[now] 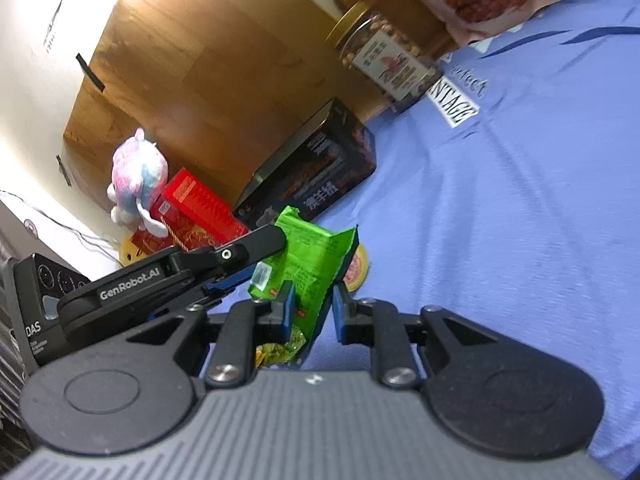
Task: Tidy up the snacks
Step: 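Carry the green wrapped packet in the right gripper over the black tin, then open the right gripper to drop the green packet into the tin, then move the open left gripper over the yellow jelly cup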
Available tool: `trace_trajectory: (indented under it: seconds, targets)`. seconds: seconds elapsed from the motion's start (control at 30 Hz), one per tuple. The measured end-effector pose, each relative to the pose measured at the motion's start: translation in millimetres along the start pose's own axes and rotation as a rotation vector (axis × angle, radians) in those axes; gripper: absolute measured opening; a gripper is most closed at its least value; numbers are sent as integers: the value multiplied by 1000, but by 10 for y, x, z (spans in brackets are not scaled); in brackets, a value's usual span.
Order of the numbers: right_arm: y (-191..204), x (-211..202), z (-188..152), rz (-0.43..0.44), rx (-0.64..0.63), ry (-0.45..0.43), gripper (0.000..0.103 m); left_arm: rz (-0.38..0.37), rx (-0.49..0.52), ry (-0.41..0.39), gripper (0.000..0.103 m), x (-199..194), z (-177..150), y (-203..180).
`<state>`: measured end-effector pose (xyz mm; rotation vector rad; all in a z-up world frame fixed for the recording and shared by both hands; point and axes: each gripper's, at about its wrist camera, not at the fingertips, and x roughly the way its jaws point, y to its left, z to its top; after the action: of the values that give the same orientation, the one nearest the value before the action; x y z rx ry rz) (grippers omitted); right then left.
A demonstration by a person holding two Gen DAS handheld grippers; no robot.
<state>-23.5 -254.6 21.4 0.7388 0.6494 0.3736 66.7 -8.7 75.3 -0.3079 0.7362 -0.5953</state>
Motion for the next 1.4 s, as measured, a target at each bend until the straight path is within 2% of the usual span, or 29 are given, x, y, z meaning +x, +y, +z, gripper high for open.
trace_trajectory:
  seconds: [0.2, 0.37, 0.5, 0.63, 0.7, 0.8, 0.83, 0.93, 1.03, 1.2, 1.33, 1.4]
  targets:
    - [157, 375, 161, 40, -37, 55, 22, 48, -49, -42, 26, -93, 266, 311]
    - [487, 867, 553, 111, -115, 84, 22, 109, -65, -124, 26, -147, 756, 608]
    - [698, 1354, 939, 112, -167, 89, 22, 172, -67, -173, 27, 17, 1199, 839]
    - [853, 1850, 1239, 47, -245, 87, 22, 241, -93, -161, 27, 359, 1492, 1156]
    - [853, 2066, 1308, 4, -277, 94, 25, 291, -85, -139, 30, 553, 1521, 1262]
    - [827, 2231, 1332, -118, -362, 59, 28, 340, -70, -85, 31, 685, 1469, 1334]
    - [802, 2216, 1342, -144, -360, 48, 28, 337, -74, -83, 31, 664, 1440, 1346]
    - [666, 1923, 1358, -91, -284, 20, 28, 320, -76, -110, 30, 435, 1345, 1327]
    - [574, 1495, 1240, -51, -277, 16, 29, 281, -67, -121, 31, 132, 1203, 1211]
    - [248, 789, 734, -45, -221, 24, 29, 189, -10, -54, 31, -16, 803, 856]
    - [99, 378, 270, -91, -139, -21, 34, 82, 23, 0, 33, 18, 432, 651]
    - [110, 300, 100, -132, -133, -18, 35, 75, 39, 9, 35, 39, 326, 591]
